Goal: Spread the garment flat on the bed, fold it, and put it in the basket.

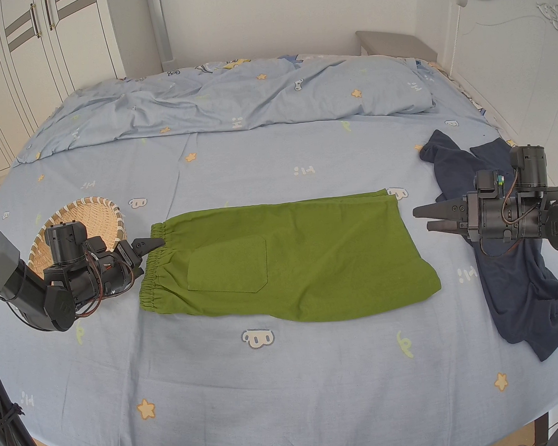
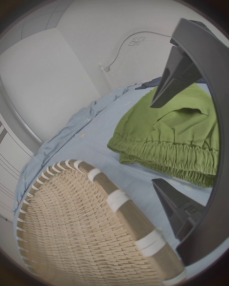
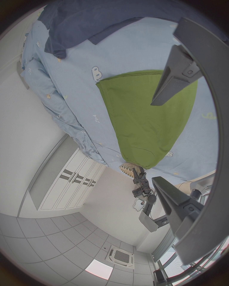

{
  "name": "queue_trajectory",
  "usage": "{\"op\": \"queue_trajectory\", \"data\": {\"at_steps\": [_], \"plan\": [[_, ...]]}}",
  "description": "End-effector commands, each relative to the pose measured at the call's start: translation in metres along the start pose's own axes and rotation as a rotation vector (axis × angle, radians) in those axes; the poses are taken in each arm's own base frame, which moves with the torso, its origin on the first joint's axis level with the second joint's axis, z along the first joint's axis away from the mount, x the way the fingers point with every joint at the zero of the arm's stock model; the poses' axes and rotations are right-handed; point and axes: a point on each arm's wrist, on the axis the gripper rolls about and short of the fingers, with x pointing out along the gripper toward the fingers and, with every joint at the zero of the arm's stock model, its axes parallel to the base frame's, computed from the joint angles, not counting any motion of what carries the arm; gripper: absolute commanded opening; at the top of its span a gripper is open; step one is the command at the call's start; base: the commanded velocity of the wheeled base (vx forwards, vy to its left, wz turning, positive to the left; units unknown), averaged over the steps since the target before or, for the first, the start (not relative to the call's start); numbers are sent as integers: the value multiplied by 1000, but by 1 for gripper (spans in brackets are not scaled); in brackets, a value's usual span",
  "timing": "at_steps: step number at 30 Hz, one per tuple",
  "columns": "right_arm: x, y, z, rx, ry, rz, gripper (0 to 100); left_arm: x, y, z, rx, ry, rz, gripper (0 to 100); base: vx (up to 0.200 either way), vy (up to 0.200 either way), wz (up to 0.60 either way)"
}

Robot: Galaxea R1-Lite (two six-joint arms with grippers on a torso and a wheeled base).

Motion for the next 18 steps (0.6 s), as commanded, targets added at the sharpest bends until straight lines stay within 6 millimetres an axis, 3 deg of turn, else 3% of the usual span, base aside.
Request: {"op": "queue_trajectory", "data": {"at_steps": [1, 8, 18], "plan": [[1, 0, -1, 1, 3, 1, 100, -5, -8, 2, 9, -10, -14, 100, 0, 0, 0], [1, 0, -1, 3, 5, 2, 100, 0, -9, -5, 12, 11, -15, 100, 0, 0, 0], [1, -1, -1, 1, 3, 1, 100, 8, 3, -8, 17, 24, 10, 100, 0, 0, 0]]}}
